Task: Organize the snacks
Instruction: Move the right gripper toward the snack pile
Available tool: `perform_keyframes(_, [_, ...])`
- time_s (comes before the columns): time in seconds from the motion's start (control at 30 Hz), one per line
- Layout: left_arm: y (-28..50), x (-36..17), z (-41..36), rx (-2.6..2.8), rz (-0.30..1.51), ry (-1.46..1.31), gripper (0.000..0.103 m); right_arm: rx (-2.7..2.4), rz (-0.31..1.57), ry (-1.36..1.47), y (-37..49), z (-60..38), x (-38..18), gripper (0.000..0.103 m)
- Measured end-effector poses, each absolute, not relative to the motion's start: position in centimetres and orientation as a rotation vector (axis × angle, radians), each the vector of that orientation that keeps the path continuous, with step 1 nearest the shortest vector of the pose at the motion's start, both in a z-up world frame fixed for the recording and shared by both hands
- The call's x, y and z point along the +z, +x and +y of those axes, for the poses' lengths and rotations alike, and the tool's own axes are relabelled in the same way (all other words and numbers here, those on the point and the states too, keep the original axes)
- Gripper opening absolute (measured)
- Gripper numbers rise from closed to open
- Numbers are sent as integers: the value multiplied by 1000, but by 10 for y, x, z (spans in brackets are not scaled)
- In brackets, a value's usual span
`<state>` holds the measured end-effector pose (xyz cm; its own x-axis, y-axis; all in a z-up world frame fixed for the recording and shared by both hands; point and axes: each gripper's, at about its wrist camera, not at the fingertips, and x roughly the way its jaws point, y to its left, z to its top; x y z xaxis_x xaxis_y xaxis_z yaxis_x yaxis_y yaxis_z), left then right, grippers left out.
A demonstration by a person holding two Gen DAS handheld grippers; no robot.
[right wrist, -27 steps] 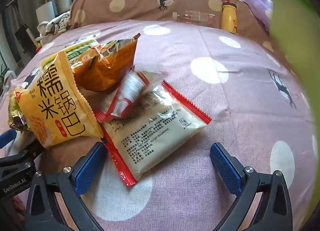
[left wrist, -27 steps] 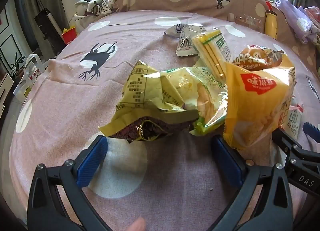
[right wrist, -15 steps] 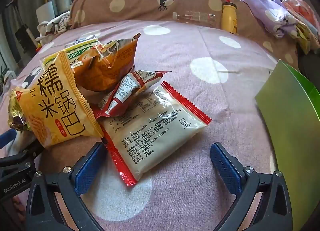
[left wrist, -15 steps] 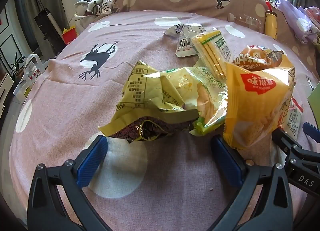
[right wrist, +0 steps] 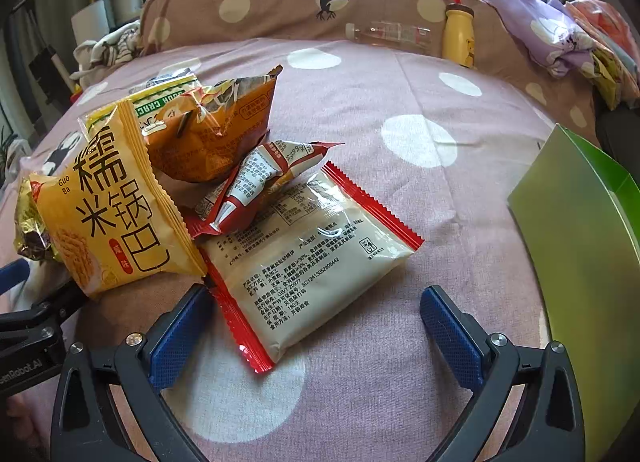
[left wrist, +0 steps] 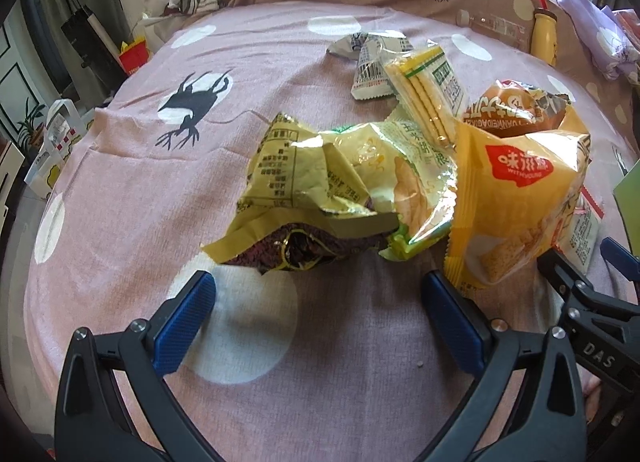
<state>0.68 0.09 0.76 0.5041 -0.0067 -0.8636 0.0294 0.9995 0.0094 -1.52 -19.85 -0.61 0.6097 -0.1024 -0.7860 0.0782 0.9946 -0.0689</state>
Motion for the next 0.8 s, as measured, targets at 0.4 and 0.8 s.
perform_keyframes(0.4, [-7, 66, 9, -169, 1026, -188, 96, 60, 939, 218, -32, -211, 80, 102])
perform_keyframes(0.8, [5, 97, -17, -270, 910, -125, 82, 194, 806, 322, -10, -213, 109, 82])
